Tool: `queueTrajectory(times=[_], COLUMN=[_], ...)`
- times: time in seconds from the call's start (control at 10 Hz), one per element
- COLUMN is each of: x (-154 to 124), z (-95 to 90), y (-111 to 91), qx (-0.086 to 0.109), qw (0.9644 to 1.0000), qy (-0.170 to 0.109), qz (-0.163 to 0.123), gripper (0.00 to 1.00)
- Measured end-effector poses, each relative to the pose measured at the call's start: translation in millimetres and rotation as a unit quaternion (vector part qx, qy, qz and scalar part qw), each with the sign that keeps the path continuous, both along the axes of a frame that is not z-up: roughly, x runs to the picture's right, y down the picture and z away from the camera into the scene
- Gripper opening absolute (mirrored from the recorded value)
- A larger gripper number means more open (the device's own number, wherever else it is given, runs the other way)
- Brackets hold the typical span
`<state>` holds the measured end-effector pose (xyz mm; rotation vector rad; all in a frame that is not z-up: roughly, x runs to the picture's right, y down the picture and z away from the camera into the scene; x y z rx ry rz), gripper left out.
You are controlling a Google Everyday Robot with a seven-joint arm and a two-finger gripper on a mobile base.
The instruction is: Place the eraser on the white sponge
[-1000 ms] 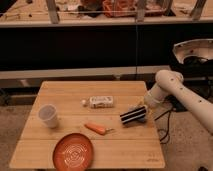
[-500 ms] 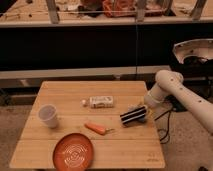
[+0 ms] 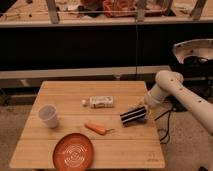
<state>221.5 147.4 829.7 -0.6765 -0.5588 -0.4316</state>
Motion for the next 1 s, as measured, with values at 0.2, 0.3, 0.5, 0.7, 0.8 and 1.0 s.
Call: queueTrajectory(times=[0.2,0.3,0.5,0.7,0.8,1.0], x=[0.8,1.3,2.5,3.9,4.6,4.8], z=[1.2,2.0,2.9,3.4,3.7,4.4], y=[0.6,0.8,0.9,2.2,2.4,2.5], qx=[0.000,0.001,0.001,0.000,0.001,0.001], qw=[1.0000,1.0000,1.0000,1.0000,1.0000,1.0000], qy=[0.000,0.000,0.000,-0.001,-0.001,-0.002], qz=[-0.001,-0.001,-0.002,-0.004,-0.005,-0.006], gripper=[0.49,0.52,0.47,0.56,0.56,0.56])
